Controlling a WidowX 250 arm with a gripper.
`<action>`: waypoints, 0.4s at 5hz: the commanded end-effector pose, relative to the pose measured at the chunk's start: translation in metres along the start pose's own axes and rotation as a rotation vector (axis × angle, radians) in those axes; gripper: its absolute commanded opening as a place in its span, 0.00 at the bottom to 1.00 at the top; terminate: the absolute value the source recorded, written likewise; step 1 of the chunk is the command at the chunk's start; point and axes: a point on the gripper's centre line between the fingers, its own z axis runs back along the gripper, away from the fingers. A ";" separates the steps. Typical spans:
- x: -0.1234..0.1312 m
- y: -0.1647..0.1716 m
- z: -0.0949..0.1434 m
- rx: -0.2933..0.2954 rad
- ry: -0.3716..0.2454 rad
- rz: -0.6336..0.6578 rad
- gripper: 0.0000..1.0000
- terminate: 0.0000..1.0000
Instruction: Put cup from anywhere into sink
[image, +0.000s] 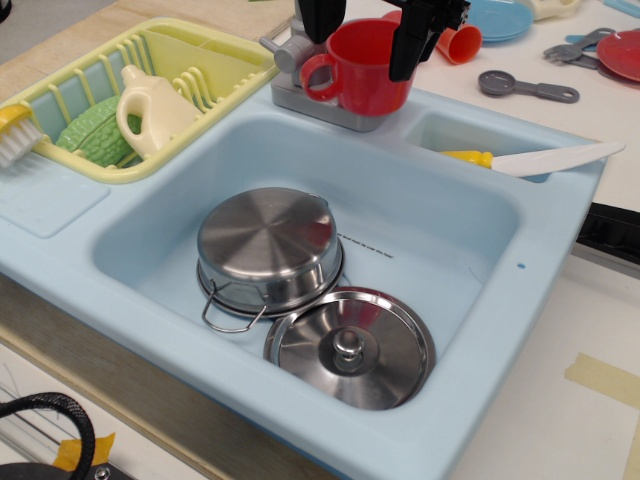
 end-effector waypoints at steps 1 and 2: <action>0.000 0.000 0.000 0.000 0.000 0.000 1.00 0.00; 0.023 0.000 -0.007 -0.015 -0.028 -0.031 1.00 0.00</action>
